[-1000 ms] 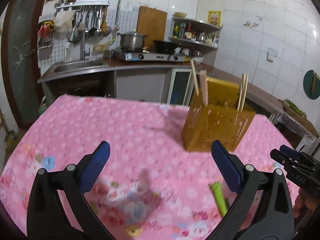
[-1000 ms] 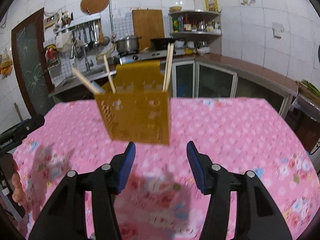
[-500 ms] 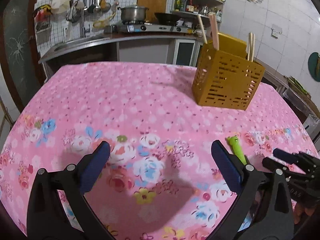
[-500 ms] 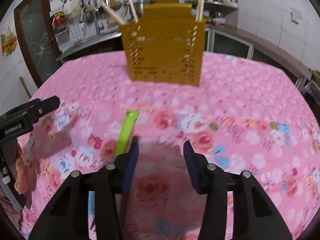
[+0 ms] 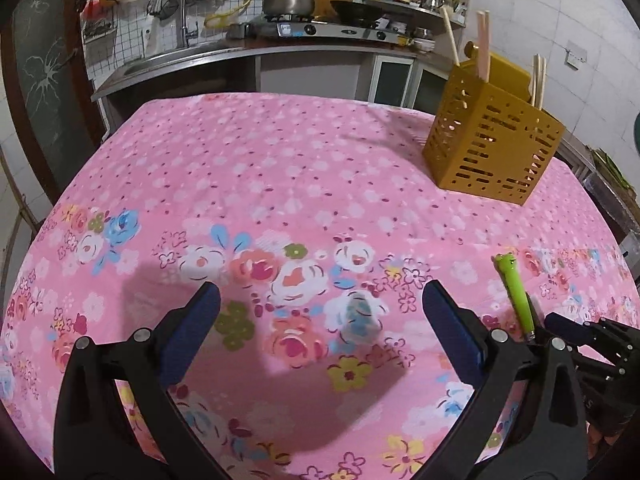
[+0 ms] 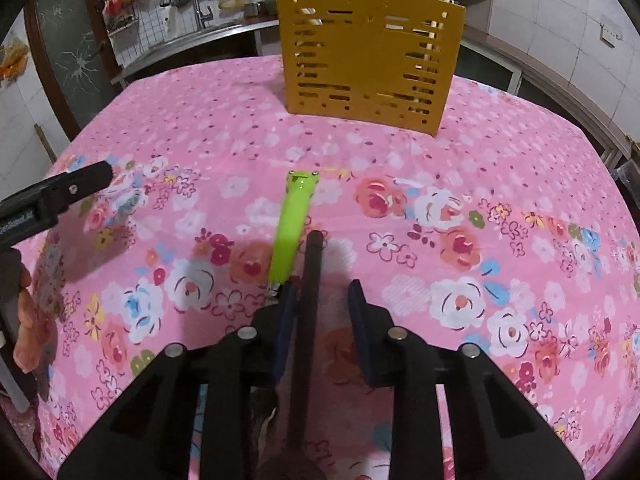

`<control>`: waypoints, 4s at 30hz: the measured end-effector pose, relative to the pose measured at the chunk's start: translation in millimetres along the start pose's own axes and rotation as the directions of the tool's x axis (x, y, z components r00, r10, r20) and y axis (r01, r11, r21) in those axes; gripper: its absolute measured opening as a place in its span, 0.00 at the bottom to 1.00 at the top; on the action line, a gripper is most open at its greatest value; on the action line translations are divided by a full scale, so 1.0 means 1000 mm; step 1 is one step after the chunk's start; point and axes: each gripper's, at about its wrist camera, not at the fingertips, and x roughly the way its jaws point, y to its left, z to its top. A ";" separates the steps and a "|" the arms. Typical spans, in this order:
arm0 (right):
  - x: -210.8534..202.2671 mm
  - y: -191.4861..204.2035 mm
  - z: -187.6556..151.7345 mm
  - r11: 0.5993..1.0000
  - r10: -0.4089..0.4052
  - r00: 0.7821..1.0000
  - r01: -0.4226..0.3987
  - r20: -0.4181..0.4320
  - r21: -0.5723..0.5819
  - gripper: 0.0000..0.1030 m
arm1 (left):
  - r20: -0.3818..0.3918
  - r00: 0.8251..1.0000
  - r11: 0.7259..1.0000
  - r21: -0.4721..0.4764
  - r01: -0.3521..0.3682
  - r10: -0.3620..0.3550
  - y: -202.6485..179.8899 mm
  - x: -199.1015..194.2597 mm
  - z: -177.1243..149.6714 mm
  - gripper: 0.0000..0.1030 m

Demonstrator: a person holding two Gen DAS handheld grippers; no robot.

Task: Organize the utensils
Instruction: 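Move the left tool down toward the green frog-handled fork, then close the left tool on the frog-handled fork's green handle, then lift the frog-handled fork and carry it above the yellow holder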

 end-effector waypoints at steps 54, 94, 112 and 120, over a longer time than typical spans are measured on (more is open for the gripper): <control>0.022 -0.130 0.048 0.981 -0.033 0.991 0.056 -0.127 0.185 0.09 | -0.272 0.959 0.980 0.161 0.121 -0.074 -0.168 0.072 0.021 0.23; -0.066 -0.129 0.059 0.978 -0.002 0.974 -0.046 0.226 0.204 0.09 | 0.131 0.965 0.966 0.160 0.205 -0.227 -0.132 -0.063 0.063 0.21; -0.089 -0.129 0.074 0.979 -0.018 0.929 -0.057 0.370 0.193 0.09 | 0.210 0.960 0.970 0.194 0.146 -0.187 -0.124 -0.093 0.086 0.21; -0.101 -0.134 0.091 0.973 -0.014 0.889 -0.093 0.457 0.213 0.09 | 0.251 0.954 0.970 0.216 0.111 -0.165 -0.120 -0.113 0.103 0.21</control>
